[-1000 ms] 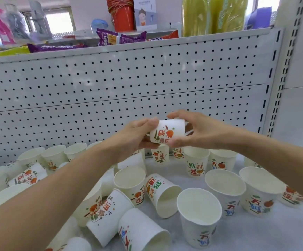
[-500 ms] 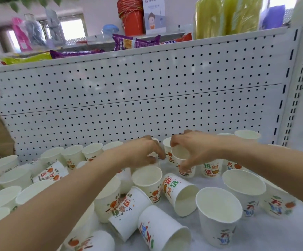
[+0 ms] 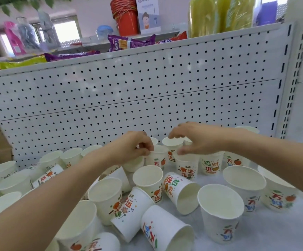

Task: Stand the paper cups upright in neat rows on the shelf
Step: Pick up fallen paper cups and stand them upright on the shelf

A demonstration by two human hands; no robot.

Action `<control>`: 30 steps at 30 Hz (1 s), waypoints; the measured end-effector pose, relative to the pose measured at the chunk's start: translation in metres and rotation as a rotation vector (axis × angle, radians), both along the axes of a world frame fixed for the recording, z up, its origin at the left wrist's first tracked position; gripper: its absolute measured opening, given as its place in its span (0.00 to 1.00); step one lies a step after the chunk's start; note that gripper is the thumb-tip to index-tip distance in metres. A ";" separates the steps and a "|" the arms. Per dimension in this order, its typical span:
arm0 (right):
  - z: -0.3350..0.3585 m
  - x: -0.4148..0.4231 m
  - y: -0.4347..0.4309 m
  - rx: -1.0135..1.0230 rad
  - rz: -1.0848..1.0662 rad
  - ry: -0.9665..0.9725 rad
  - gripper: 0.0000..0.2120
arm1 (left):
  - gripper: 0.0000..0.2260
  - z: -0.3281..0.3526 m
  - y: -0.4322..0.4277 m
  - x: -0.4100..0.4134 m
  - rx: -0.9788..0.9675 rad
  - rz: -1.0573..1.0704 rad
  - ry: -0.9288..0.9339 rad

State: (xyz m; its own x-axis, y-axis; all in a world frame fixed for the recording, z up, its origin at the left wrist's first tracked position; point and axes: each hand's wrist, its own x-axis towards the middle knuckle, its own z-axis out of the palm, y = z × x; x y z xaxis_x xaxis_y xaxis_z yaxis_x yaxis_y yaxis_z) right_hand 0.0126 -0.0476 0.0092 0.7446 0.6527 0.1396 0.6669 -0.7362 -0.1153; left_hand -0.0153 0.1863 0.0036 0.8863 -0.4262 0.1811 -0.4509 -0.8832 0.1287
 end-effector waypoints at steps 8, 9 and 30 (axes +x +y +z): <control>-0.008 0.001 0.024 0.028 0.126 -0.029 0.10 | 0.06 -0.012 0.007 -0.003 -0.066 0.030 -0.003; -0.010 0.001 0.028 0.011 0.137 -0.059 0.08 | 0.06 -0.013 0.007 -0.003 -0.072 0.029 -0.005; 0.001 -0.071 0.022 -0.243 -0.007 0.206 0.13 | 0.03 -0.007 -0.006 -0.072 -0.038 -0.001 0.130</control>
State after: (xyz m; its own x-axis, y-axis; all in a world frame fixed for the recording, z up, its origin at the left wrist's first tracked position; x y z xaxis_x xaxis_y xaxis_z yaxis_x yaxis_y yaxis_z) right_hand -0.0584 -0.0254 0.0101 0.7459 0.6429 -0.1740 0.6423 -0.7635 -0.0676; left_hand -0.0872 0.1806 -0.0039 0.9028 -0.4224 0.0809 -0.4296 -0.8760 0.2192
